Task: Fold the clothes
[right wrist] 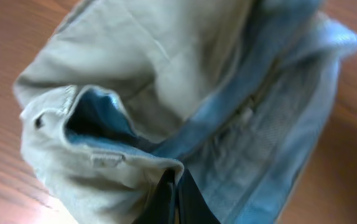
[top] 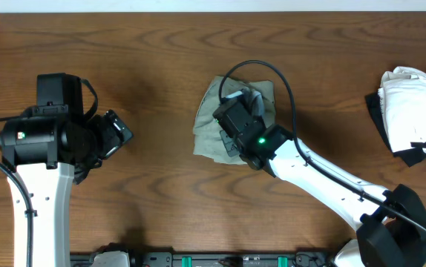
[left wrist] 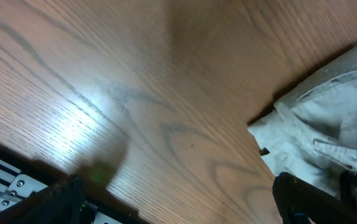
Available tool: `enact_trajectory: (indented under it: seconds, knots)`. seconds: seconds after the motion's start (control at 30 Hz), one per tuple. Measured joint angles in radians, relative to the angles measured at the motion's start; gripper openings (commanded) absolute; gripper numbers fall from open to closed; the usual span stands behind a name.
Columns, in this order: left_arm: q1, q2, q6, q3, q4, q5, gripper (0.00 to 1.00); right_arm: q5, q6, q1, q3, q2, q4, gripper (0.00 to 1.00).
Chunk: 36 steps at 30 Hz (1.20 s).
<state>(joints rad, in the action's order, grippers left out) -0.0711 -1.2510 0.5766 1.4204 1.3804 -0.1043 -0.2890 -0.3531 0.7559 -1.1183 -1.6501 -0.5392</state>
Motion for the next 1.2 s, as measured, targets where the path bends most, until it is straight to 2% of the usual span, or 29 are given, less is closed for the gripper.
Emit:
enact_trajectory:
  seconds: [0.33, 0.5, 0.9, 1.2]
  knots:
    - [0.000, 0.000, 0.000, 0.000, 0.000, 0.000, 0.98, -0.062, -0.130, -0.001, 0.000, 0.000, -0.111, 0.01]
    - [0.000, 0.000, 0.000, 0.000, 0.000, 0.000, 0.98, -0.067, -0.165, -0.016, 0.008, 0.000, -0.108, 0.01]
    - [0.000, 0.000, 0.000, 0.000, 0.000, 0.000, 0.98, -0.071, -0.318, -0.160, 0.140, 0.000, -0.099, 0.01]
    - [0.000, -0.010, 0.000, 0.000, 0.000, 0.000, 0.98, -0.081, -0.363, -0.172, 0.144, 0.001, -0.105, 0.02]
